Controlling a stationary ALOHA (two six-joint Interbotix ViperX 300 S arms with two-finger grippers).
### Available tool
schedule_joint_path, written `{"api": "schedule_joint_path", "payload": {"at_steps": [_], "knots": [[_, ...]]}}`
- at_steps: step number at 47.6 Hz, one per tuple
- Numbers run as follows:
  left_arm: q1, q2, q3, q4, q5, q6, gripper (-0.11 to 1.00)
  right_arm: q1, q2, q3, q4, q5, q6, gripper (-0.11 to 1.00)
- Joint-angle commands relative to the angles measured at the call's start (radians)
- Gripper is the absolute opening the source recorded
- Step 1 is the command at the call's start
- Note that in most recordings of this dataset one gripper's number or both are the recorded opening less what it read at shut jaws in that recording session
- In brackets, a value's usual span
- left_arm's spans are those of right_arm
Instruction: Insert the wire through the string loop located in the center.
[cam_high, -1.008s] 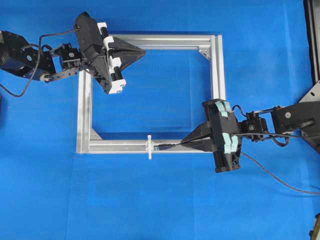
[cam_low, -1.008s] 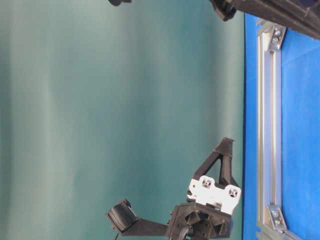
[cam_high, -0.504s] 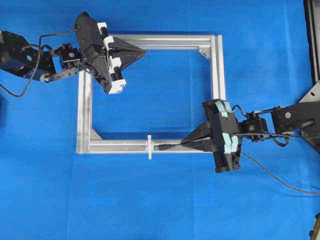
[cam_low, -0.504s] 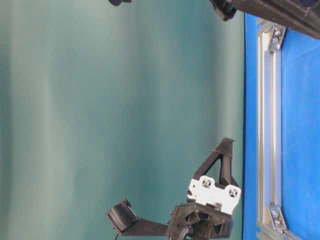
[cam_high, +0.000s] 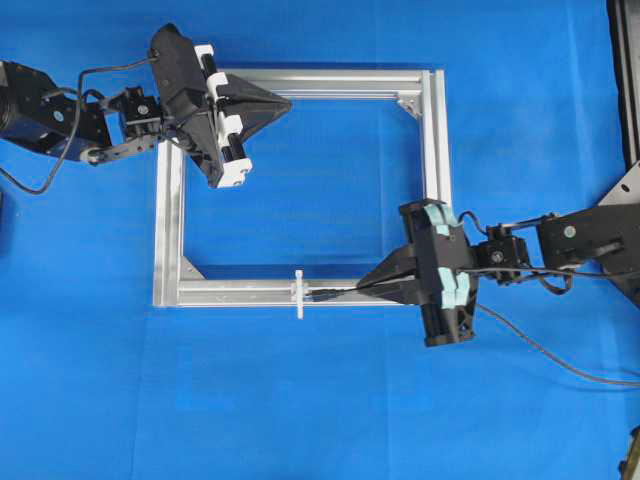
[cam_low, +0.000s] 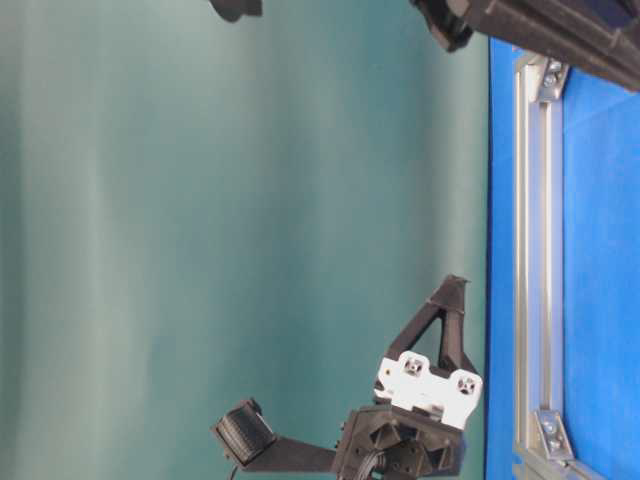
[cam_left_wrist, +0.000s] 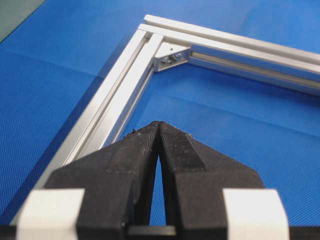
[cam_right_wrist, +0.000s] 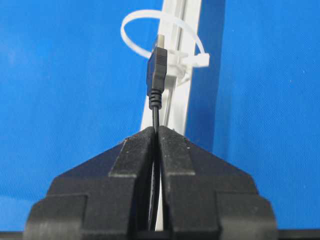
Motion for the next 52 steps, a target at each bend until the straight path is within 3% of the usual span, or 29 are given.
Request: {"api": "schedule_joint_path", "payload": {"at_steps": [1,32,52], "knots": [[-0.005,-0.029,-0.011,0.003,-0.009,-0.002,0.00,0.002,0.006,-0.040,0.002,-0.006,0.000,-0.03],[-0.009,-0.029,-0.014,0.003,-0.009,0.000,0.00,0.003,0.130,-0.196,0.002,0.002,0.000,-0.03],[-0.012,-0.029,-0.012,0.003,-0.009,-0.002,0.00,0.005,0.141,-0.212,0.002,0.008,0.000,-0.03]]}}
